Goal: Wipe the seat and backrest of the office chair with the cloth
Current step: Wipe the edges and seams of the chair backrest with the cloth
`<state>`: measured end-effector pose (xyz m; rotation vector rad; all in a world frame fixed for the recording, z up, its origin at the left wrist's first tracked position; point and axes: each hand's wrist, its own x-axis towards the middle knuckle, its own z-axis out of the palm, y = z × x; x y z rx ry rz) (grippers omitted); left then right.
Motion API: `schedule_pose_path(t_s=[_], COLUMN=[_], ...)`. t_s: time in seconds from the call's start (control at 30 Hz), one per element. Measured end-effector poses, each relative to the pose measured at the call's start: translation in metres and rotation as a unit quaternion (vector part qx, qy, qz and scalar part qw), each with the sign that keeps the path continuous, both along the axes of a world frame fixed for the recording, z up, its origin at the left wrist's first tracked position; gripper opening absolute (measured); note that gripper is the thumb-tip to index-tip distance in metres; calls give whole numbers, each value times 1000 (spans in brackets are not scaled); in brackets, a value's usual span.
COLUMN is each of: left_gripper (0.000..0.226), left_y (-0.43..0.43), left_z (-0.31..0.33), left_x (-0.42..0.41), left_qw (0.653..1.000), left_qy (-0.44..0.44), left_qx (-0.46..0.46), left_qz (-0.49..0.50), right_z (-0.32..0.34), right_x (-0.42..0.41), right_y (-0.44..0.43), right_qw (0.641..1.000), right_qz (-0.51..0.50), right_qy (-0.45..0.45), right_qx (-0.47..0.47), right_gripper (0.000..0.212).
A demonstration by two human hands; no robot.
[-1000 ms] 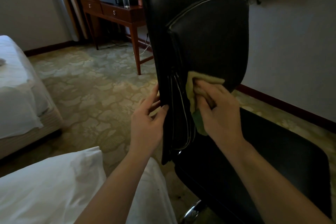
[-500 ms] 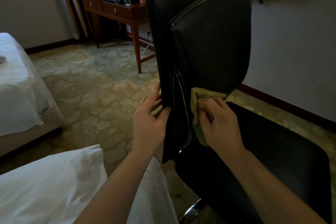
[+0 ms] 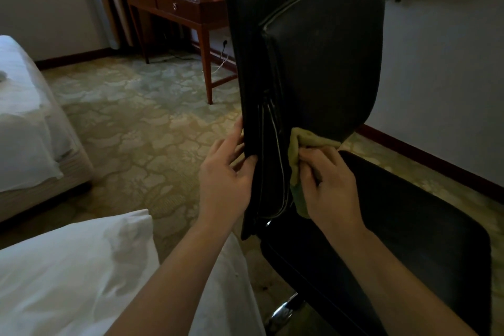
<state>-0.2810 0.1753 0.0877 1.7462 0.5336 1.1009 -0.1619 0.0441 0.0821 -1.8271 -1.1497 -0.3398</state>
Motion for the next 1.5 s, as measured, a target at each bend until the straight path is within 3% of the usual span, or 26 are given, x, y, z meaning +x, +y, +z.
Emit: schedule_pose_path(t_s=[0.17,0.33,0.47,0.73,1.0,1.3,1.5], left_gripper=[77,82,75,69,71,64,66], left_y=[0,2,6,3,3,0,-1], left_z=[-3,-3,-8,-14,-16,-19,-16], left_x=[-1,-2,-1,3,2,5,4], left_qw=[999,999,999,999,1000,1000,999], left_qy=[25,42,40,33,17,5,22], left_qx=[22,16,13,11,1,-2,11], left_qz=[-5,-18,-14,5,5,23,28], right_z=[13,48,36,6,55,1,32], right_x=[4,8,6,2,3,-5,3], right_y=[-3,17,18,-4,23,5,8], right_qw=[1000,997,994,1000,996,999,998], right_qz=[20,4,-19,2,-23,-32,-16], right_qy=[13,-57,-103,-7,-79,-39,-37], right_qx=[15,42,16,-8,43,-3,46], right_gripper=[23,26,22,18,24,17,22])
